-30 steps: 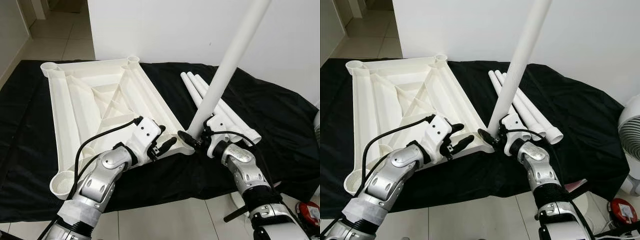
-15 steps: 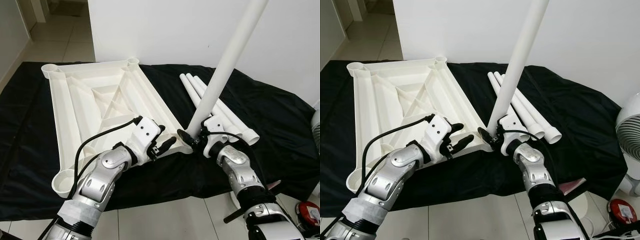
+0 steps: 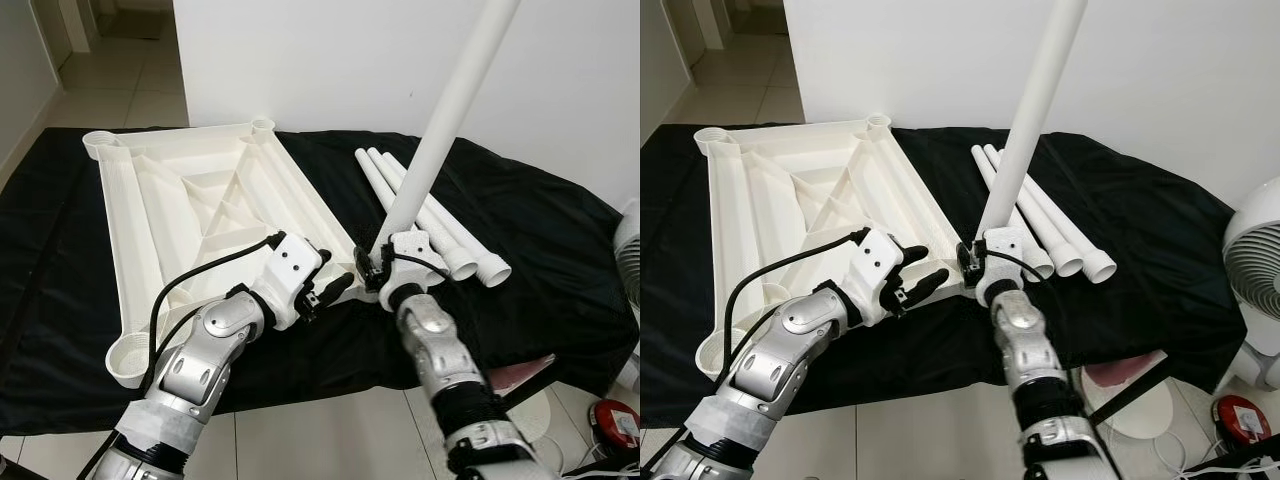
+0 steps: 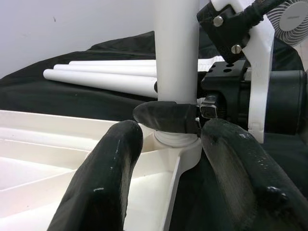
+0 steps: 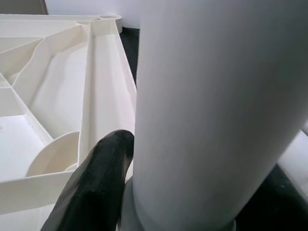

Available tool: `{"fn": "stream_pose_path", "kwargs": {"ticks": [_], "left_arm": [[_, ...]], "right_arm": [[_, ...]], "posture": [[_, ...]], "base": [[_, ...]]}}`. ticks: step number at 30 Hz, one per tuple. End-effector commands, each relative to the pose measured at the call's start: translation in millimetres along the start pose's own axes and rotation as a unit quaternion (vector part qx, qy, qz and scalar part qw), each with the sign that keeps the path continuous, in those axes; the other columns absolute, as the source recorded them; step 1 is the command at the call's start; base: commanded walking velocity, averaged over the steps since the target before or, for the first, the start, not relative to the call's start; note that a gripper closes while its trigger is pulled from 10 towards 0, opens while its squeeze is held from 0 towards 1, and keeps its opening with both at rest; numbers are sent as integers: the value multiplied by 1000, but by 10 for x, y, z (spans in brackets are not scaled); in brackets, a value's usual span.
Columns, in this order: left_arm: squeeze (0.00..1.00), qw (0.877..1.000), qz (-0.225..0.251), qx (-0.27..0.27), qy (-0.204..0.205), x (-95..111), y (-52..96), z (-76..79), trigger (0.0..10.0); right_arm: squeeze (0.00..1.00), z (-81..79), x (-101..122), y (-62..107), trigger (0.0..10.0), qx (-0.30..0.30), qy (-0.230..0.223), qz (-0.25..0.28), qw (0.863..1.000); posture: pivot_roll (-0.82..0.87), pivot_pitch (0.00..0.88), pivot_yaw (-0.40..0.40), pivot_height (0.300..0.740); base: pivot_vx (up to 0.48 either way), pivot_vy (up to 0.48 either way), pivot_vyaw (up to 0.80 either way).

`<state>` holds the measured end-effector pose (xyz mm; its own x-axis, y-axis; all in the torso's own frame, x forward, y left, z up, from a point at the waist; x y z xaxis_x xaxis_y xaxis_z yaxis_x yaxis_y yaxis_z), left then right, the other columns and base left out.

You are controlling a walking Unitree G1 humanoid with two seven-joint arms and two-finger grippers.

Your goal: Building children table

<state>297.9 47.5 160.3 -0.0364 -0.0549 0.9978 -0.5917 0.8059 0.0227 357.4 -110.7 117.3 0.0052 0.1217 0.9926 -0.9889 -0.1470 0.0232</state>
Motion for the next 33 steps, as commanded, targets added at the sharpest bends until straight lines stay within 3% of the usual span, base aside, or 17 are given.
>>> {"fn": "stream_pose_path", "kwargs": {"ticks": [1,7,14,15,16,27,28,33], "left_arm": [[0,1000,-2,8,3,-10,-17,-4,10000],[0,1000,-1,3,3,4,-38,17,10000],[0,1000,-1,0,1,5,-39,17,10000],[0,1000,-1,0,1,6,-39,17,10000],[0,1000,-1,0,1,4,-42,17,10000],[0,1000,0,1,4,1,-44,35,10000],[0,1000,0,2,4,1,-44,36,10000],[0,1000,1,3,5,1,-42,36,10000]], "right_arm": [[0,109,-142,67,10000,-77,-52,-31,995],[0,26,-6,70,10000,-90,-78,5,993],[0,82,99,86,10000,-81,-66,31,994],[882,102,113,91,10000,-83,-67,36,994],[1000,144,133,99,10000,-89,-63,42,993],[973,293,181,85,10000,-79,-39,54,995],[0,298,195,84,10000,-63,-37,59,996],[0,312,200,83,10000,-29,-22,62,997]], "posture": [[67,25,-65,740],[67,19,-63,740],[67,15,-62,740],[67,15,-62,740],[69,8,-63,740],[65,19,-68,740],[65,23,-68,740],[65,23,-68,740]], "base": [[0,0,0],[0,0,0],[0,0,0],[0,0,0],[0,0,0],[0,0,0],[0,0,0],[0,0,0]]}}
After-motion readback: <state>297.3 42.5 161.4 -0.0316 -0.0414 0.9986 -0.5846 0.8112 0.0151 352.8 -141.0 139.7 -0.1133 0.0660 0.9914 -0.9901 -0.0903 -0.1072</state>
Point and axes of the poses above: a point about 5 cm out from each wrist's last joint towards the gripper, its own y axis pointing back from the gripper into the wrist, its own x axis along the axis of the wrist's last joint, z = x × y, the point moved 2 cm from there along -y, pointing out of the wrist towards the gripper, and after that the axes turned 9 degrees about y, right-handed, at the moved point
